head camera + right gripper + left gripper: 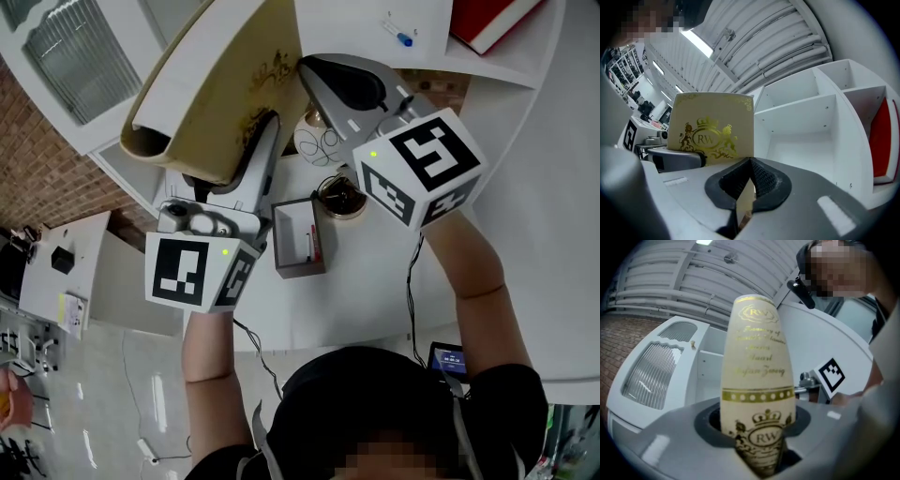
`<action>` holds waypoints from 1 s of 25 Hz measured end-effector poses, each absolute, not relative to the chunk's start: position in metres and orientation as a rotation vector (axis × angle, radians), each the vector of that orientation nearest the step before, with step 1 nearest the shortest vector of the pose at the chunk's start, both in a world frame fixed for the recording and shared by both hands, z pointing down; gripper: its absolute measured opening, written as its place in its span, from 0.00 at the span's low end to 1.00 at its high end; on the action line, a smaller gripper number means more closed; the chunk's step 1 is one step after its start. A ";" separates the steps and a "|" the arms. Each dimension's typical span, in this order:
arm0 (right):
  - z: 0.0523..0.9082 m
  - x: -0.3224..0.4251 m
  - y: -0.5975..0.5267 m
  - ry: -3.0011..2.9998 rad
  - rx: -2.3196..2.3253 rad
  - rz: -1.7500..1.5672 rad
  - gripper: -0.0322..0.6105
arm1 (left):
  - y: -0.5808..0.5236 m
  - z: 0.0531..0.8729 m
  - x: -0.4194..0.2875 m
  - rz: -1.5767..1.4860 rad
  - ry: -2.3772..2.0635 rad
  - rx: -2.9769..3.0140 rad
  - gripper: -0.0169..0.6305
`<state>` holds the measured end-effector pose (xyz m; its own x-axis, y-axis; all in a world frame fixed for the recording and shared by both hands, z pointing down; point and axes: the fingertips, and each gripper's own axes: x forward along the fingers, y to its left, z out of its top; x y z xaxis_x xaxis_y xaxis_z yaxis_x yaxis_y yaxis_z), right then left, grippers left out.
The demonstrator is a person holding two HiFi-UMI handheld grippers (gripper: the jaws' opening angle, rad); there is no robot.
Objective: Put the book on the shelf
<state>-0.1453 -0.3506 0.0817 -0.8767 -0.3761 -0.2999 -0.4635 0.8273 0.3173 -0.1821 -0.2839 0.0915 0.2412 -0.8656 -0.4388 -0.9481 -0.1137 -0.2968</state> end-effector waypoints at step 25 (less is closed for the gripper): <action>0.020 -0.189 -0.416 2.760 -0.688 0.684 0.04 | -0.348 0.032 -0.219 0.164 1.755 -1.914 0.37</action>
